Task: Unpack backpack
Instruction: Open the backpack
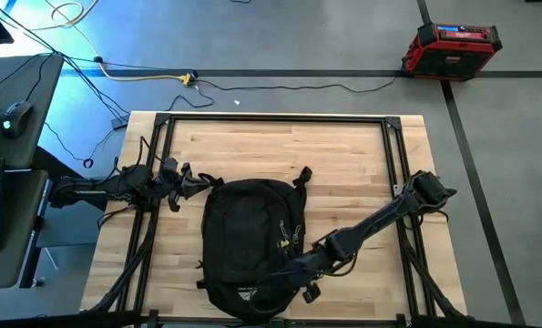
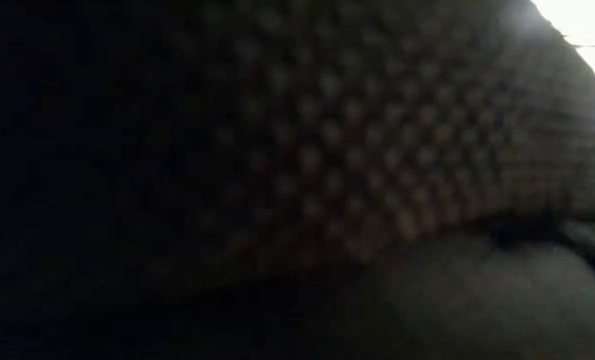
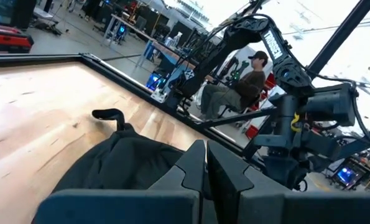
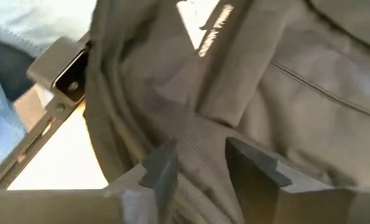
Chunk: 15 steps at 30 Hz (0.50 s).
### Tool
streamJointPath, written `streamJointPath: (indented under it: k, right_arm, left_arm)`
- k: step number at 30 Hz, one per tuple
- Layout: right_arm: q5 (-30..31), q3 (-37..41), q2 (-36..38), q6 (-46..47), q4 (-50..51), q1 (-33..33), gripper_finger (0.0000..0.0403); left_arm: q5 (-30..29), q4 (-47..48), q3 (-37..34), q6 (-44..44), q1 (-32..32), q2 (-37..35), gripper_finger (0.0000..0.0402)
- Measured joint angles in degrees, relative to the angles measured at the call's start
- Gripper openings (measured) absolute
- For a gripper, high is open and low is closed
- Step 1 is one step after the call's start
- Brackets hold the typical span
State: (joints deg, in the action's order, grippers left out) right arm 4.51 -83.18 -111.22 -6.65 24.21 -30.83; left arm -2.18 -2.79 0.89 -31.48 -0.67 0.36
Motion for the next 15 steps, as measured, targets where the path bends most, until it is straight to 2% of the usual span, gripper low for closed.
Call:
streamJointPath:
  k: [3, 8, 15]
  right_arm:
    - [0.44, 1.07, 0.0, -1.56, -1.67, -0.09, 0.017]
    - [-2.24, 2.34, -0.11, -2.7, -1.1, -0.52, 0.0219]
    - [-2.82, 1.13, 0.11, -3.31, 1.95, -2.39, 0.0233]
  left_arm:
    - [0.02, 0.02, 0.0, -0.04, 0.0, 0.0, 0.0]
    - [0.33, 0.0, 0.0, -1.32, 0.0, 0.0, 0.0]
    - [0.4, 0.0, 0.0, -1.36, 0.0, 0.0, 0.0]
